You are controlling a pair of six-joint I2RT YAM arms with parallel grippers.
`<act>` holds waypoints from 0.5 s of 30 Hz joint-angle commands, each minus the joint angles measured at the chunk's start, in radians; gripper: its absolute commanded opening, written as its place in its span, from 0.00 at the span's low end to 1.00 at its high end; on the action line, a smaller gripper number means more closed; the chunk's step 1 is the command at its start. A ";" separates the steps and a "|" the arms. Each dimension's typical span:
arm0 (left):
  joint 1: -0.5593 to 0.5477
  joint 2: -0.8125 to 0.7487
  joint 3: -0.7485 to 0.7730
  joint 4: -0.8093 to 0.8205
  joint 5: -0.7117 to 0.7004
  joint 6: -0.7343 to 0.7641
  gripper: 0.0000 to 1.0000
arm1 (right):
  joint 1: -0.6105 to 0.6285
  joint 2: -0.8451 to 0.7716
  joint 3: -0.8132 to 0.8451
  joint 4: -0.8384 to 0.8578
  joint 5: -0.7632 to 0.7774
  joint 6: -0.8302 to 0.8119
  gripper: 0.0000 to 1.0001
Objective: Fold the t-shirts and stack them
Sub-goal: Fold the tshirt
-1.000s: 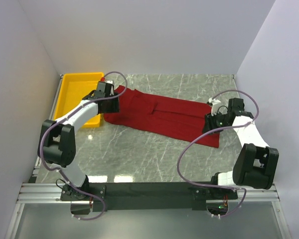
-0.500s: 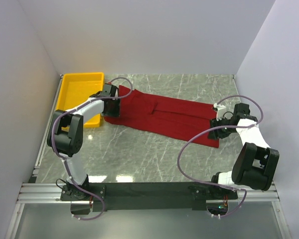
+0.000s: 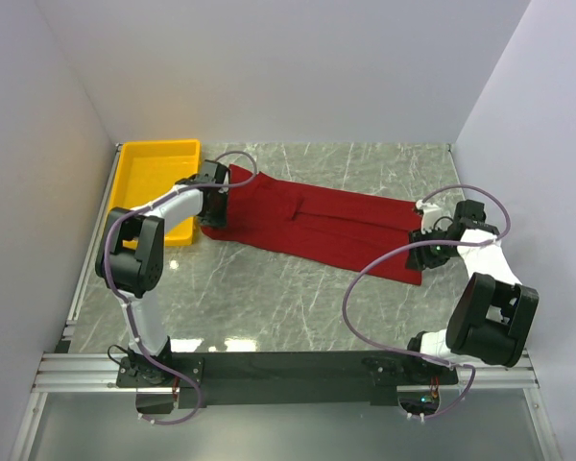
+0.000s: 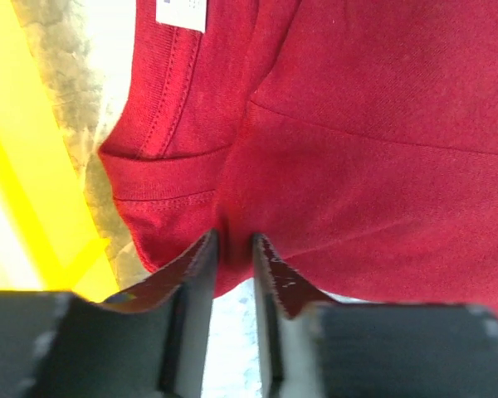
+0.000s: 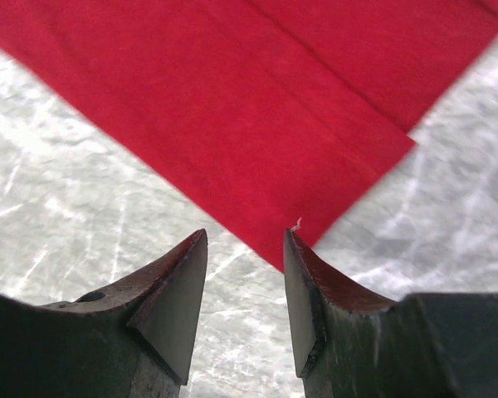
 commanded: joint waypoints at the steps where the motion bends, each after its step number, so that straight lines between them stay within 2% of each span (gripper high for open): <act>1: -0.003 -0.001 0.052 -0.024 -0.017 0.019 0.28 | -0.015 0.007 0.008 0.058 0.090 0.057 0.49; 7: -0.004 -0.007 0.064 -0.033 -0.010 0.020 0.13 | -0.035 0.020 0.025 0.109 0.164 0.175 0.48; 10: -0.003 -0.023 0.053 -0.027 -0.007 0.019 0.01 | -0.040 0.040 0.039 0.095 0.204 0.211 0.49; 15: 0.001 -0.058 0.032 -0.019 0.006 0.008 0.01 | -0.040 0.105 0.043 0.060 0.215 0.225 0.50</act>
